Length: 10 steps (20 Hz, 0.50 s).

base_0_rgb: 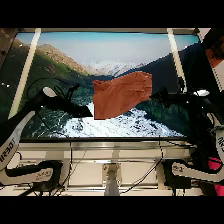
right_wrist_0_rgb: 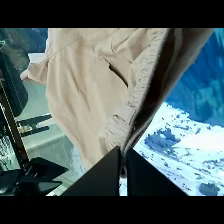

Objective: Fold the clothes and pants, and hang the long-sleeved shirts on hangers.

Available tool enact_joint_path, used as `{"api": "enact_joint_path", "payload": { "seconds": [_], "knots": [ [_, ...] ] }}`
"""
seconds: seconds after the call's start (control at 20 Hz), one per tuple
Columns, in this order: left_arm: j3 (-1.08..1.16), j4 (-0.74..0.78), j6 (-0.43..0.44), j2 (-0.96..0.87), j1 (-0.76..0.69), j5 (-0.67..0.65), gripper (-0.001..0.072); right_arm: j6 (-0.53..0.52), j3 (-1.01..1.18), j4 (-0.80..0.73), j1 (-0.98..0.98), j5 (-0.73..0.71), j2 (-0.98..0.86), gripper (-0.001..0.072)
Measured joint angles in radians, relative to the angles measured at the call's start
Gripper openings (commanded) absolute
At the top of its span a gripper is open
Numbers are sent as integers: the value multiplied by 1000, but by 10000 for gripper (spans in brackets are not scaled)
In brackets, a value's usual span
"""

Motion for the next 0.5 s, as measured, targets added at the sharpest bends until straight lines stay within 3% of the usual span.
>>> {"api": "enact_joint_path", "payload": {
  "seconds": [0.5],
  "knots": [
    [-49,-218,14,-127,-20,146,470,-2,0,-2,0,8,0,19]
  ]
}}
